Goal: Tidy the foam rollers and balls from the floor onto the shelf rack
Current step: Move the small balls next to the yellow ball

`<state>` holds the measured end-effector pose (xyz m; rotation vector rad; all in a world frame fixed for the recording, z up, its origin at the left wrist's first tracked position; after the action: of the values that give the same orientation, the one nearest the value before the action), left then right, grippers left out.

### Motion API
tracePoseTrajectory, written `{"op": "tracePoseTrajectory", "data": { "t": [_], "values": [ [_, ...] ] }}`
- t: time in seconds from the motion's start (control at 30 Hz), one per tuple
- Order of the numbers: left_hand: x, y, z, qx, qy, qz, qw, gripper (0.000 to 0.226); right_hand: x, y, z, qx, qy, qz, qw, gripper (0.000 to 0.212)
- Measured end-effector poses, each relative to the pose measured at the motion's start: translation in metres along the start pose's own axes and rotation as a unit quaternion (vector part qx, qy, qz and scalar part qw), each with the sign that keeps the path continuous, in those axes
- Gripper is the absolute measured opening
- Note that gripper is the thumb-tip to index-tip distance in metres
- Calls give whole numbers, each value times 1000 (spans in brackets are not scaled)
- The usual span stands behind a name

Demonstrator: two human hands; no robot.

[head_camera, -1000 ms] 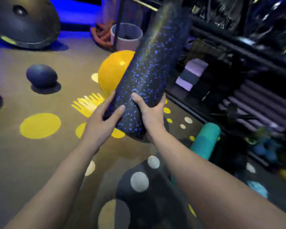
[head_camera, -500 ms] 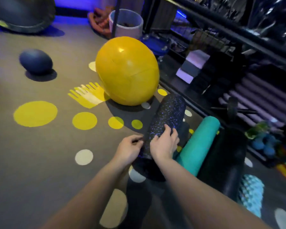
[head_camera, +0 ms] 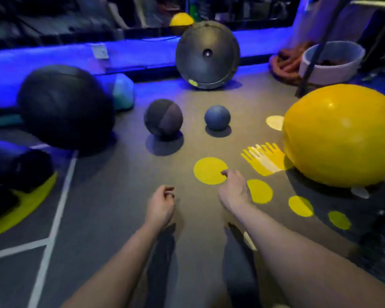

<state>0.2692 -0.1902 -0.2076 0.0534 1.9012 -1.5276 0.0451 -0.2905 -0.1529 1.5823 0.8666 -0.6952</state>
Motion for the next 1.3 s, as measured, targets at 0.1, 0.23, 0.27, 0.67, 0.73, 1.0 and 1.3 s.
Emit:
{"op": "tracePoseTrajectory", "data": {
  "t": [0.1,0.23,0.27,0.67,0.73,1.0,1.3],
  "values": [
    [-56,-30,16,45,-28,73,996,30,1,64,18,-64,75,-20,995,51],
    [-97,-133,55,96,-34,107,989,22,-45,114,28,-135,142,-39,980,49],
    [-106,-160,58,106,-33,124,986,21,-59,114,31,-149,143,-38,978,49],
    [-160,-292,117,165,29,278,946,38,-120,99,108,-72,147,-92,982,42],
    [-147,-265,155,167,24,233,958,35,-86,117,132,-83,146,-84,982,45],
    [-29,-76,357,62,58,287,954,126,33,120,291,-30,47,-121,991,71],
    [42,-131,418,390,-32,368,844,93,29,89,385,56,52,-152,985,108]
  ]
}}
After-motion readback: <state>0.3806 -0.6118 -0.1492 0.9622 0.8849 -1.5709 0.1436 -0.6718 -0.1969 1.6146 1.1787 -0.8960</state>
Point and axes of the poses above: each hand's wrist, its own z-axis towards the middle knuckle, its own x-axis out of the palm, y = z × x, the point moved 10 cm from there along z, towards the middle knuckle, and after that the axes turned 8 degrees about x, right-handed, at the moved point
